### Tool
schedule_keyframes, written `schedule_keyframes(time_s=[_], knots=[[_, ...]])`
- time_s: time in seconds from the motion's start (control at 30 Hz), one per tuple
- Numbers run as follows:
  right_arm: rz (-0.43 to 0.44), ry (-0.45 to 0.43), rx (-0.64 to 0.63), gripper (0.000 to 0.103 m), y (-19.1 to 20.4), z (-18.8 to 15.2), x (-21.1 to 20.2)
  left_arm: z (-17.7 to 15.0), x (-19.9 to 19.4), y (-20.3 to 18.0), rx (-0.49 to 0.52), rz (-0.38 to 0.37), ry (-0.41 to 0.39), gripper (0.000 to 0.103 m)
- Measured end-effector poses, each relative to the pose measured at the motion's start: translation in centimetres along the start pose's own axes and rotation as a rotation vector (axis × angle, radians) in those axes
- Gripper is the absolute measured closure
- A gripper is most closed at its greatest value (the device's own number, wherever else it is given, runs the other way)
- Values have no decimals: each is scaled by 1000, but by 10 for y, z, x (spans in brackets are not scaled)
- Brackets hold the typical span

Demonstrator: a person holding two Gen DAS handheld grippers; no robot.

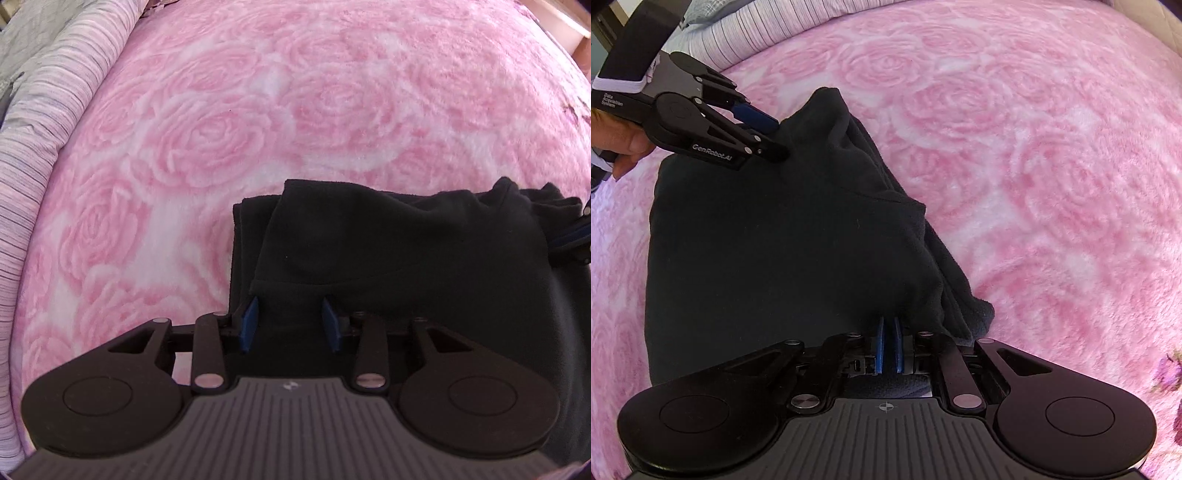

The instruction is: Fold clothes

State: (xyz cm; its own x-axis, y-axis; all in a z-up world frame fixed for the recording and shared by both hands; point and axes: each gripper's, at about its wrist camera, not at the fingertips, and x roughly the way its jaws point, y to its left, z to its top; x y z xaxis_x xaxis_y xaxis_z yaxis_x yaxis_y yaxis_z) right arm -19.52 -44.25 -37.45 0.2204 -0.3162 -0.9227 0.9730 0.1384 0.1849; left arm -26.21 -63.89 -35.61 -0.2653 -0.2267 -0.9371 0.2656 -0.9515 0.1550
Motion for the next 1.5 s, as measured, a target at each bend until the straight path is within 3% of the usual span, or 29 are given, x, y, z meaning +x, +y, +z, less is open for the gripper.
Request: schedule_keyframes(time_s=[0.37,0.53,0.67,0.9,1.0,1.13,1.23,1.33,1.4,1.47,1.5], knots=[[-11,-10,-13,95,3,-3,-3,3,1,-4,23,36,5,62],[-24,-16,9,92,6,-7,-22,-19,-41,8,51,100,-55,63],[-27,-64,-120,61,39,-32,-47,-65,-79,1,228,171,-94,58],[19,-87,-297,58,111,-72,-57,-158,-93,-48,614,244,-105,57],[9,-88,-394,47,145,-89,-50,-191,-83,-70,791,271,-137,41],[-108,-96,-598,40,185,-117,-34,-214,-58,-84,926,364,-187,39],[-248,-81,-744,40,203,-134,-8,-212,-38,-84,949,428,-204,39],[-329,-106,-813,40,207,-141,8,-209,-23,-82,1026,484,-224,38],[-365,-141,-844,40,207,-141,13,-208,-16,-79,1055,509,-215,43],[-384,-161,-848,45,202,-138,19,-205,-10,-76,1048,514,-191,68],[-390,-164,-847,64,199,-136,20,-203,-10,-74,1023,502,-177,73]])
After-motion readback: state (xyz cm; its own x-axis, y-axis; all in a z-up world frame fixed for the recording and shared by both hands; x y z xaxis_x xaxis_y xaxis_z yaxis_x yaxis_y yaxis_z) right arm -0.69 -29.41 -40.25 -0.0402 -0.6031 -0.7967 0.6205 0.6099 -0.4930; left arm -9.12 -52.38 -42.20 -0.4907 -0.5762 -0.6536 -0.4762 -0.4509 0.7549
